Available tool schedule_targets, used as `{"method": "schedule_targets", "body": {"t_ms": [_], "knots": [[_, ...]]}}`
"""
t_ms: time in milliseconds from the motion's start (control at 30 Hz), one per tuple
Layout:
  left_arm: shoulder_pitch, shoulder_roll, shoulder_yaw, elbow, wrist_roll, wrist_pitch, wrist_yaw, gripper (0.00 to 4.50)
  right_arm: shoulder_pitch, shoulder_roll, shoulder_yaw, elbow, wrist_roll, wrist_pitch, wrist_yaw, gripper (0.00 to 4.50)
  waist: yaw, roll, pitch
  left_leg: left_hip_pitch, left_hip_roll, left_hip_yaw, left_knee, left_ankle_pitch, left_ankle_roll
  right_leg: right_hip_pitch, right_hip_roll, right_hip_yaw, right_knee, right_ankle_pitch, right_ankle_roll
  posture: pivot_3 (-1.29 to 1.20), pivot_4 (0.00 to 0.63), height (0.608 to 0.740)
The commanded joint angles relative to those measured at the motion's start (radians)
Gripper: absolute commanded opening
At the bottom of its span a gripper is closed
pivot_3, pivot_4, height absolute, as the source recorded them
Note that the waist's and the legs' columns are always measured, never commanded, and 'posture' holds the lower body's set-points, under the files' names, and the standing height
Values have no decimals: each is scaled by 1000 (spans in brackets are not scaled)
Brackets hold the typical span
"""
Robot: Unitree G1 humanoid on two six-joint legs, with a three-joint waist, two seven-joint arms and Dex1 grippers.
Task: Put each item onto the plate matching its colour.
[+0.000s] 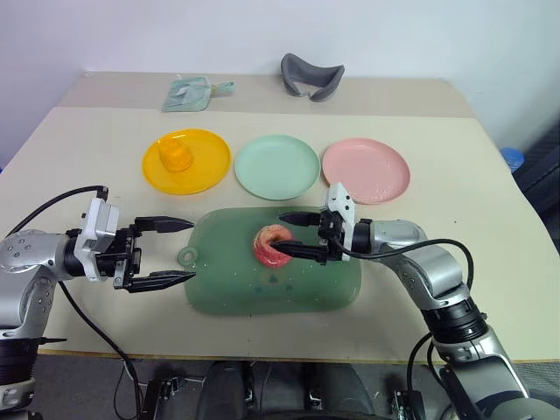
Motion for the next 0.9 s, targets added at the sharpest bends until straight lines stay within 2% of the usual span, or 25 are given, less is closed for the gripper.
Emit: {"method": "schedule_targets", "body": {"t_ms": [33, 67, 167, 300, 567, 900], "knots": [[-11, 1, 1, -20, -1, -12, 2, 4500, 9, -33, -41, -75, 82, 54, 42, 4098, 0, 0, 0, 0, 0, 0, 0, 0, 0, 0, 0, 0, 0, 0, 0, 0, 150, 740], [-11, 0, 0, -21, -1, -10, 3, 4500, 12, -41, -42, -83, 93, 67, 48, 4466, 0, 0, 0, 0, 0, 0, 0, 0, 0, 0, 0, 0, 0, 0, 0, 0, 150, 740], [-16, -3, -8, -23, -2, -7, 8, 4500, 17, -50, -43, -81, 81, 50, 43, 4466, -1, 0, 0, 0, 0, 0, 0, 0, 0, 0, 0, 0, 0, 0, 0, 0, 150, 740], [-19, -4, -14, -26, -5, 0, 11, 4500, 16, -37, -27, -30, -8, -66, 9, 4466, -1, 0, 0, 0, 0, 0, 0, 0, 0, 0, 0, 0, 0, 0, 0, 0, 150, 740], [-18, -3, -20, -29, -10, 7, 16, 4500, 13, -18, -1, 79, -64, -190, 62, 4466, -1, 0, 0, 0, 0, 0, 0, 0, 0, 0, 0, 0, 0, 0, 0, 0, 150, 740], [-7, -1, -17, -44, -17, 16, 26, 4500, -10, 4, 37, 114, -101, -222, 96, 4466, -2, 0, 0, 0, 0, 0, 0, 0, 0, 0, 0, 0, 0, 0, 0, 0, 150, 740]]}}
